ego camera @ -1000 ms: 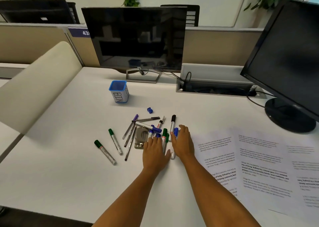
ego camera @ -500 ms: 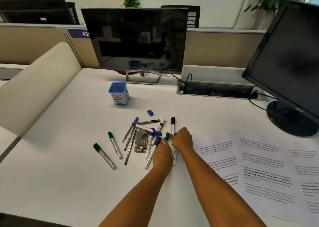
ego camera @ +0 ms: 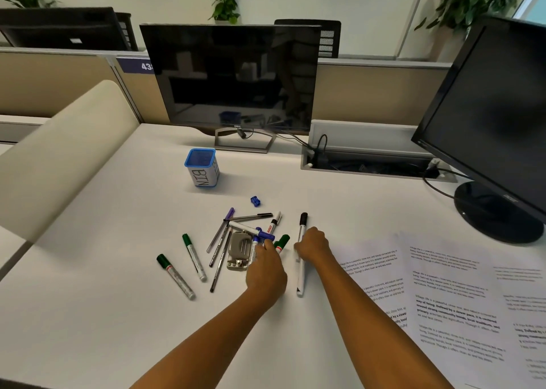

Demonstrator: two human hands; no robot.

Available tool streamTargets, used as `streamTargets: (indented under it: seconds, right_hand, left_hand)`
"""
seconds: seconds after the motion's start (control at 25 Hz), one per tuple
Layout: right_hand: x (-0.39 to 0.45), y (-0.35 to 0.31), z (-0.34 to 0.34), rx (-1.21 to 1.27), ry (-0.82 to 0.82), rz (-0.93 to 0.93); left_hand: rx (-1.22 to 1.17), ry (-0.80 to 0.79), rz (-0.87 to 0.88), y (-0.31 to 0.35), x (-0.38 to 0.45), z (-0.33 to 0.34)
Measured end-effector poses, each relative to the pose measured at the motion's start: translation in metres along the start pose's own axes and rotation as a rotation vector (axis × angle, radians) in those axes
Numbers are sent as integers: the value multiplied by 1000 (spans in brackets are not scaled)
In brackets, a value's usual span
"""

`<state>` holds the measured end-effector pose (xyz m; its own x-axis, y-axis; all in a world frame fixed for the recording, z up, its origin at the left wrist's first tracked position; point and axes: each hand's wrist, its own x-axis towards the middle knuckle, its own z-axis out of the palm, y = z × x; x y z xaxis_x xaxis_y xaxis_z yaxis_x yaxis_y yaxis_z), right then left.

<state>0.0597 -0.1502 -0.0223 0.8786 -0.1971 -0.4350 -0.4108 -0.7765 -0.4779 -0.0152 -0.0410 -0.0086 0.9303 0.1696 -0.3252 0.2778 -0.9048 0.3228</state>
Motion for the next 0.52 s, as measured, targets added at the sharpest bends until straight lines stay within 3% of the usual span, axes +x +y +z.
streamTargets:
  seconds: [0.32,0.52]
  right_hand:
    - [4,5,-1,-47,-27,-48]
    - [4,12,0,18,-55,-69]
  left_hand:
    - [34,-24,-11,-28,-10,9]
    - [-116,-76,-86,-24,-10,4]
